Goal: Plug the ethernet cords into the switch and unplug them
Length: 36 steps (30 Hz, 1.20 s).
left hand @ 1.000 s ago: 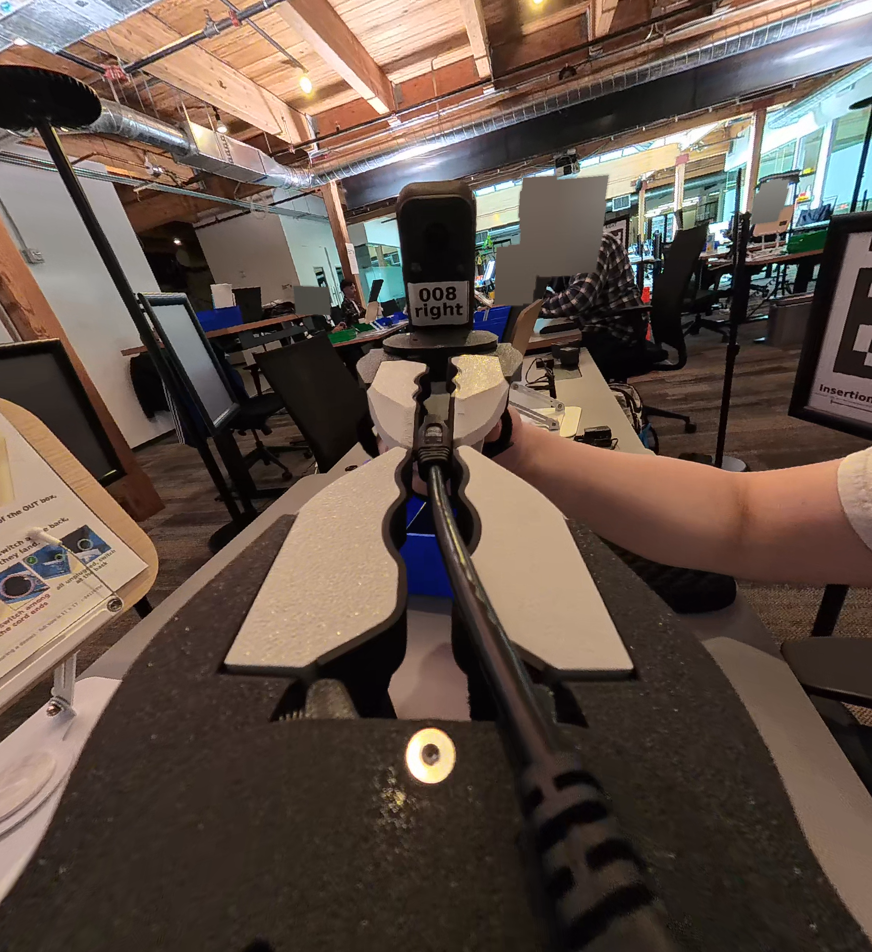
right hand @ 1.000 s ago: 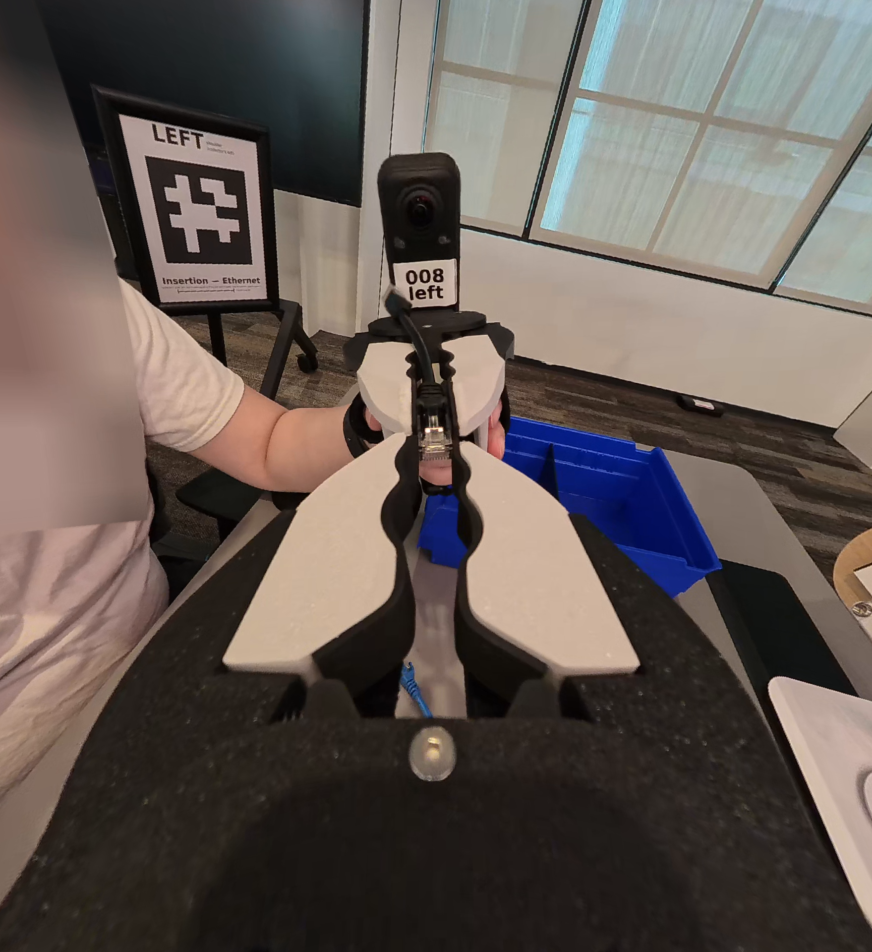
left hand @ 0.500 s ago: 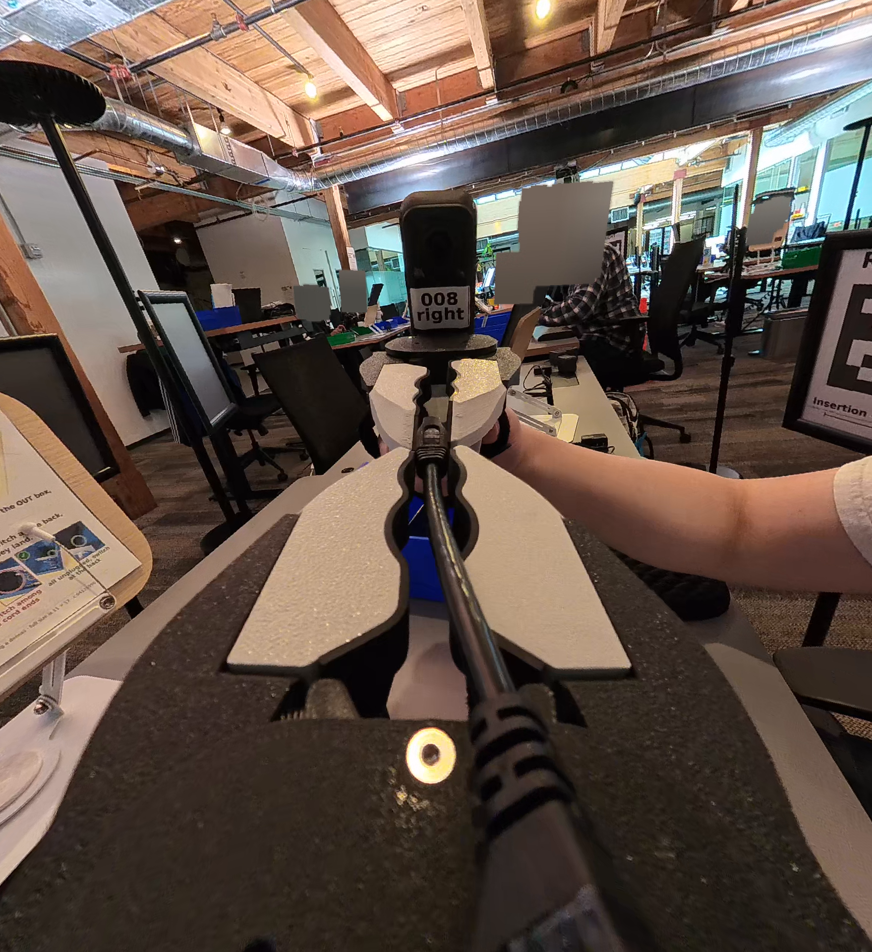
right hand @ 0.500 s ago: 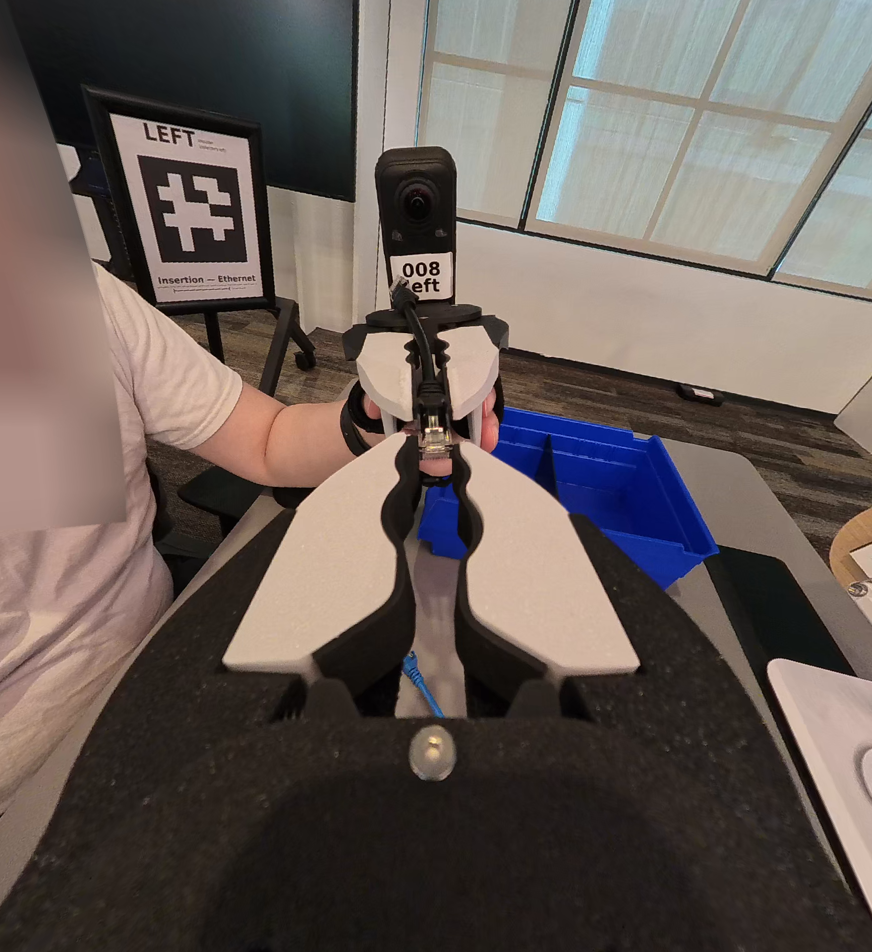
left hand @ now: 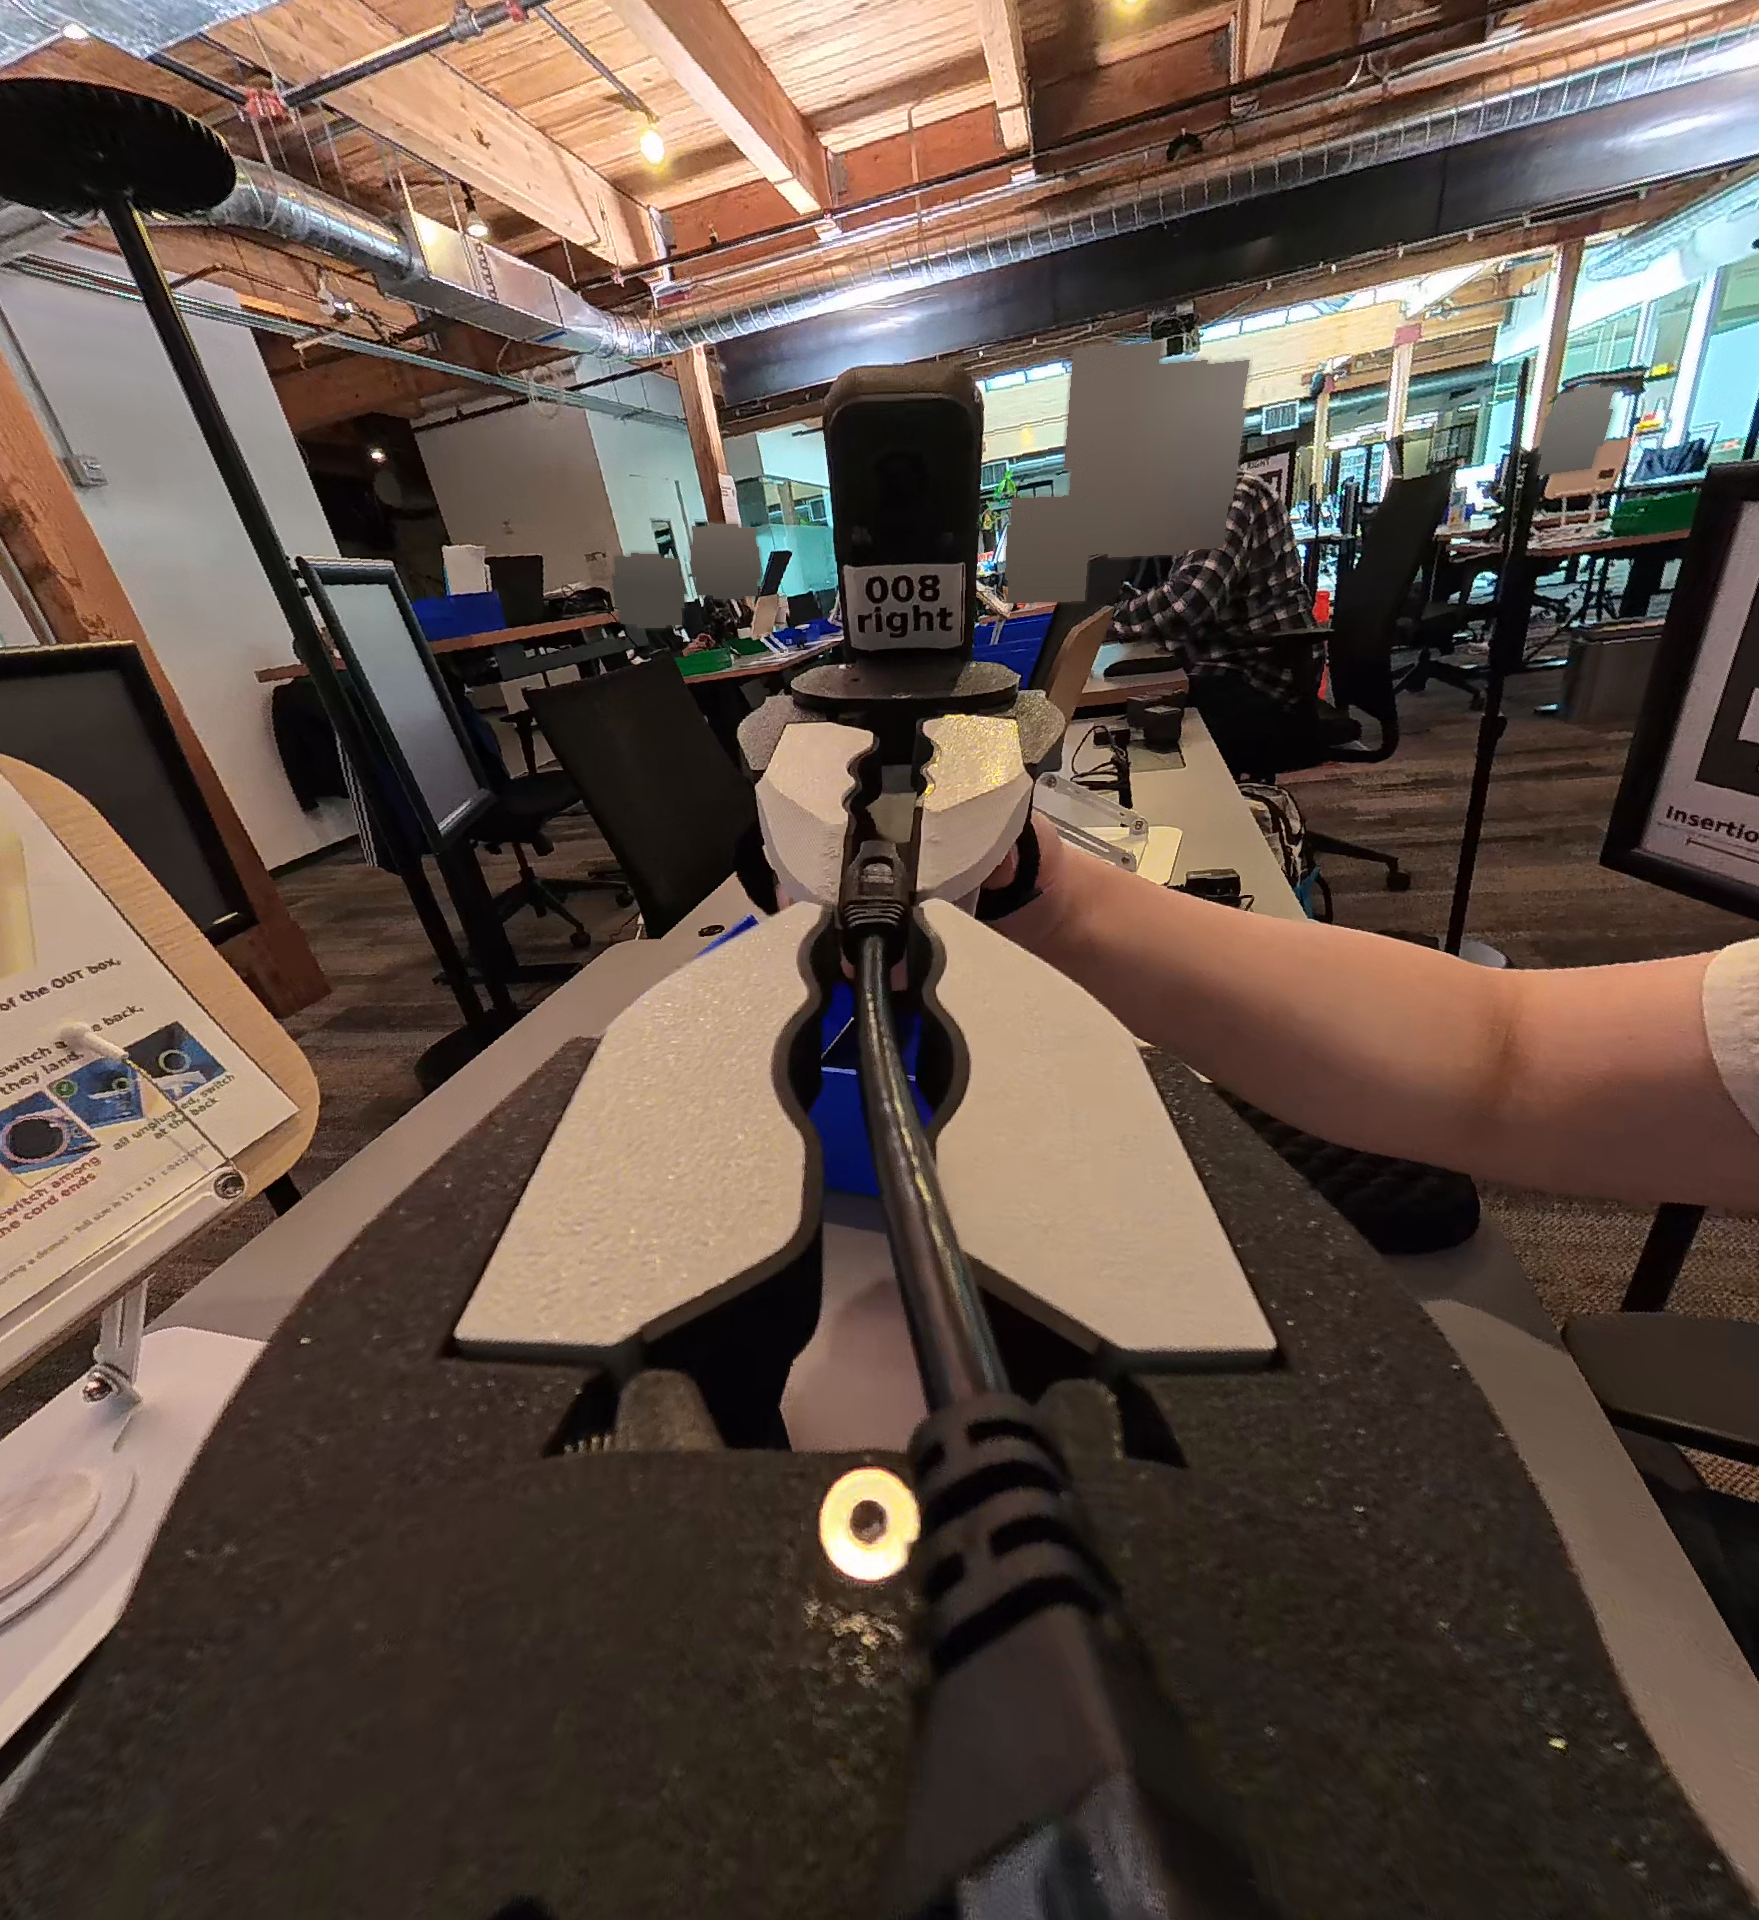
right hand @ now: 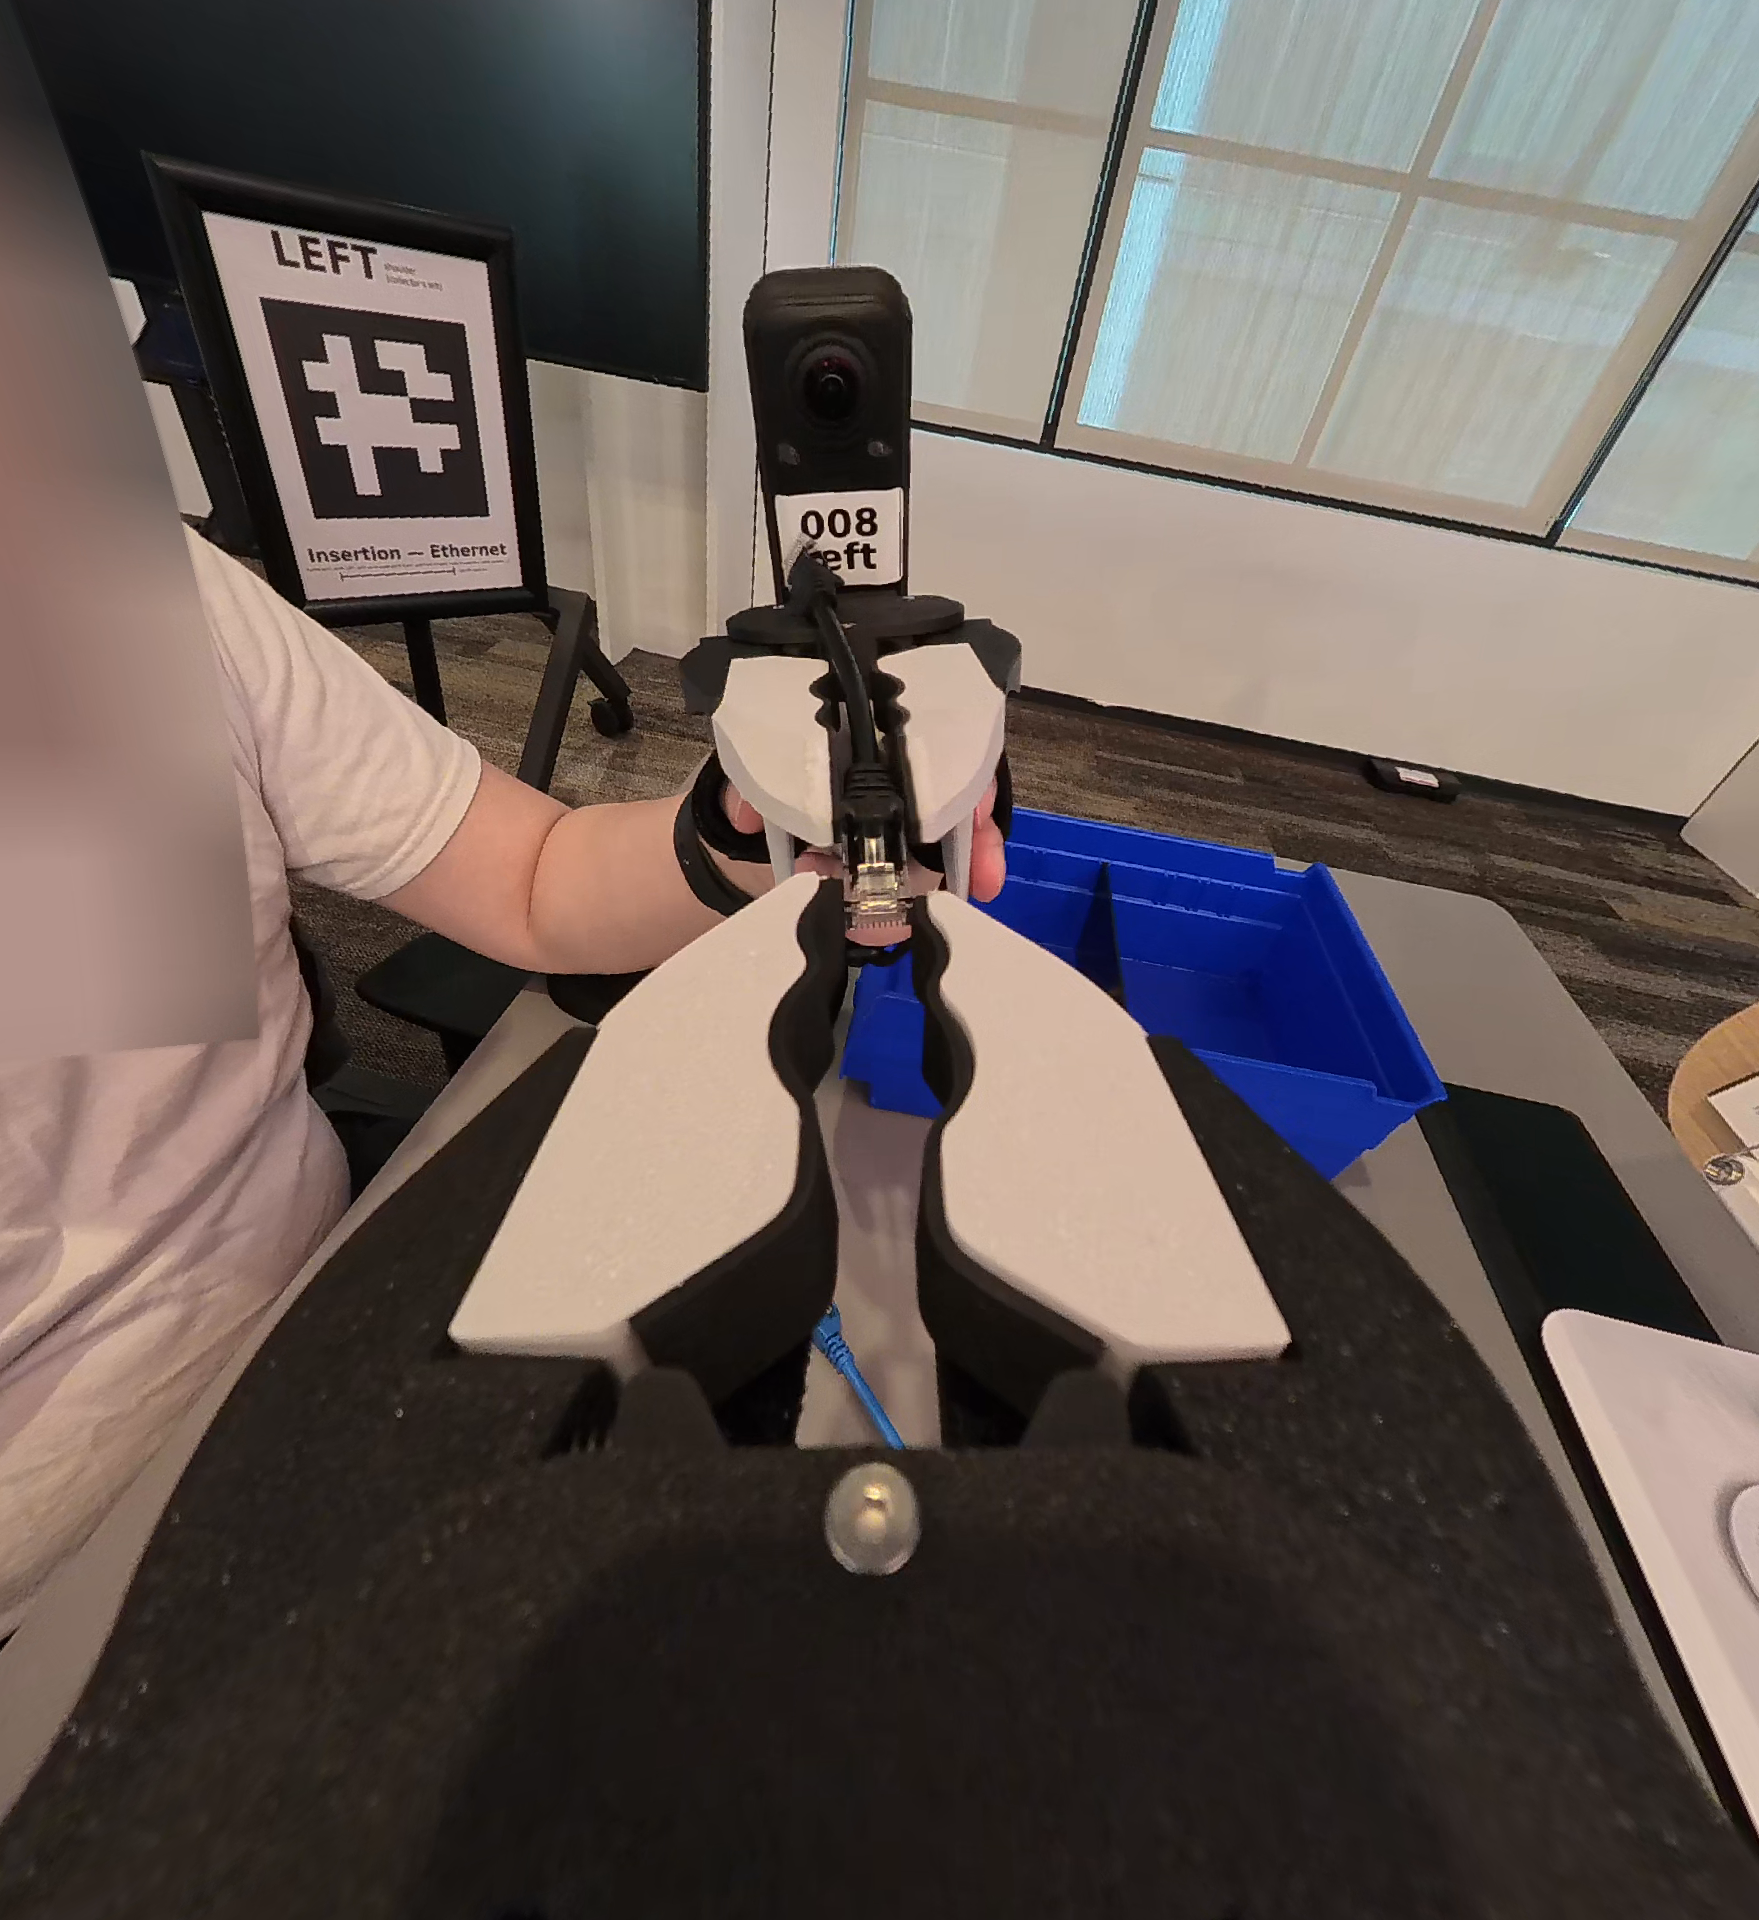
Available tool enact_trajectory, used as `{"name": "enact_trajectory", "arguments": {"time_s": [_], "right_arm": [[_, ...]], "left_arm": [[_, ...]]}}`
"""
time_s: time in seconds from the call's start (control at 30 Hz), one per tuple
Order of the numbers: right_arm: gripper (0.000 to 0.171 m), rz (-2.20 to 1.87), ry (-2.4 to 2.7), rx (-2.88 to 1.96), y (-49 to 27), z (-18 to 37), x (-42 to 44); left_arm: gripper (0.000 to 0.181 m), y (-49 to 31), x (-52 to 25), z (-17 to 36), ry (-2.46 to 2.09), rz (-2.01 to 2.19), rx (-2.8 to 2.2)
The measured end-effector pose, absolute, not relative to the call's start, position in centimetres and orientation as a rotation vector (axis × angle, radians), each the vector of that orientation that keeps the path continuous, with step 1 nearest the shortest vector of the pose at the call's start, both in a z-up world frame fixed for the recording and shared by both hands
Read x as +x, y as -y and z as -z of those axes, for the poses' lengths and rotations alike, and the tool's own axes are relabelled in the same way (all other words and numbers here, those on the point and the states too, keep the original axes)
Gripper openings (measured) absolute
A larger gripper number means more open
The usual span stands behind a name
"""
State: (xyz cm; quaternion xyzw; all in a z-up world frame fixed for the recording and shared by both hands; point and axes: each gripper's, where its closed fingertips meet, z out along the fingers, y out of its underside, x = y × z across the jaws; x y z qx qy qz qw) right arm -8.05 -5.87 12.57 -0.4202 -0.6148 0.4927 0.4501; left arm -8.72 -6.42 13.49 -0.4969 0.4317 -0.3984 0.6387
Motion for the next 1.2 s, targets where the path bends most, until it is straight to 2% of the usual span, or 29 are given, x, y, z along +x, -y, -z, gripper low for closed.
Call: {"name": "enact_trajectory", "arguments": {"time_s": [0.5, 0.63, 0.73, 0.77, 0.83, 0.9, 1.0, 1.1, 1.2], "right_arm": [[0.012, -1.243, 1.488, -1.061, 5.5, -12.6, -8.1], [0.038, -1.28, 1.418, -1.085, 5.0, -13.3, -8.0], [0.046, -1.191, 1.285, -1.202, 2.4, -13.7, -7.2], [0.05, -1.107, 1.246, -1.304, 0.8, -13.0, -6.8], [0.069, -0.89, 1.189, -1.581, -2.5, -10.1, -5.7], [0.076, -0.725, 1.168, -1.825, -4.6, -6.5, -4.6], [0.078, -0.628, 1.155, -2.094, -6.2, -1.4, -4.2], [0.091, -0.493, 1.146, -2.378, -6.9, 3.8, -3.4], [0.091, -0.257, 1.155, -2.547, -7.5, 7.2, -2.3]], "left_arm": [[0.01, 6.2, -8.7, -13.5, -0.975, 0.871, -1.142], [0.01, 5.6, -9.3, -13.7, -0.941, 0.845, -1.142], [0.01, 4.7, -10.3, -13.9, -0.9, 0.824, -1.165], [0.011, 4.3, -10.8, -14.1, -0.882, 0.805, -1.171], [0.01, 3.6, -12.0, -14.4, -0.848, 0.758, -1.184], [0.01, 3.0, -13.2, -14.9, -0.814, 0.718, -1.191], [0.01, 2.6, -14.9, -15.8, -0.765, 0.678, -1.187], [0.011, 2.6, -15.8, -16.3, -0.736, 0.66, -1.192], [0.011, 2.8, -16.1, -16.6, -0.727, 0.658, -1.188]]}}
